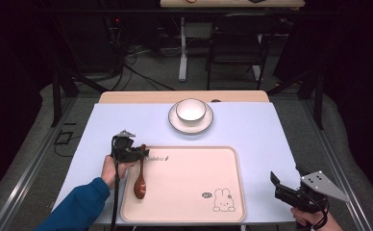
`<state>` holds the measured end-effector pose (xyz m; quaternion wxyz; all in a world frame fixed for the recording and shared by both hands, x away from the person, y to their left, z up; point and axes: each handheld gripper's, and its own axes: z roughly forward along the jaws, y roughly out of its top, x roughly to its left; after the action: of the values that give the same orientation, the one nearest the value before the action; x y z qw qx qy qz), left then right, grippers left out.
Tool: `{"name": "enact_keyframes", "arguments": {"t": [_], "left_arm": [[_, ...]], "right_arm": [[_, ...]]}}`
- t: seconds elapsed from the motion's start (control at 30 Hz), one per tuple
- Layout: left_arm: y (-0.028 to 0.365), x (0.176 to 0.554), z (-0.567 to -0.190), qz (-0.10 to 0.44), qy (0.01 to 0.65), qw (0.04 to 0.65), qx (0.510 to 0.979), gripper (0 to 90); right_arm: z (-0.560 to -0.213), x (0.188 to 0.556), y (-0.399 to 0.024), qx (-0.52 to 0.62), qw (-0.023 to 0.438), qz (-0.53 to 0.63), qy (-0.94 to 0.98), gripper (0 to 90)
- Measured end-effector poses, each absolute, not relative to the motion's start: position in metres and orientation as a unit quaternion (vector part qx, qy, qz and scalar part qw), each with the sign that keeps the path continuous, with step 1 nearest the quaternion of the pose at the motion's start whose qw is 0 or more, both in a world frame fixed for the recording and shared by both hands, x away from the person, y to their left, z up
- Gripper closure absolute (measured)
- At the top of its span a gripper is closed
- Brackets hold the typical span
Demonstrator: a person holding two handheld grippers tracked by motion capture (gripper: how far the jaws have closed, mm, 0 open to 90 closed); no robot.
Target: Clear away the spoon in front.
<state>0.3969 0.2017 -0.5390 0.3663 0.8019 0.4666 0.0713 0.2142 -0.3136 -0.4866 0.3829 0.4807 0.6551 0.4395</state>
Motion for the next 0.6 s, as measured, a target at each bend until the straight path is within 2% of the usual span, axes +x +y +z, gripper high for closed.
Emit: {"name": "enact_keyframes", "arguments": {"t": [0.2, 0.47, 0.6], "left_arm": [[0.2017, 0.3973, -0.5387, 0.073, 0.466, 0.364, 0.803, 60.2], [0.1993, 0.3970, -0.5368, 0.093, 0.466, 0.340, 0.812, 36.9], [0.2004, 0.3936, -0.5297, 0.108, 0.460, 0.351, 0.809, 27.8]], "right_arm": [[-0.4867, 0.2143, -0.3133, 0.482, 0.384, 0.438, 0.654, 14.2], [-0.4866, 0.2142, -0.3131, 0.483, 0.384, 0.438, 0.654, 14.2], [-0.4866, 0.2141, -0.3132, 0.483, 0.384, 0.438, 0.653, 14.2]]}}
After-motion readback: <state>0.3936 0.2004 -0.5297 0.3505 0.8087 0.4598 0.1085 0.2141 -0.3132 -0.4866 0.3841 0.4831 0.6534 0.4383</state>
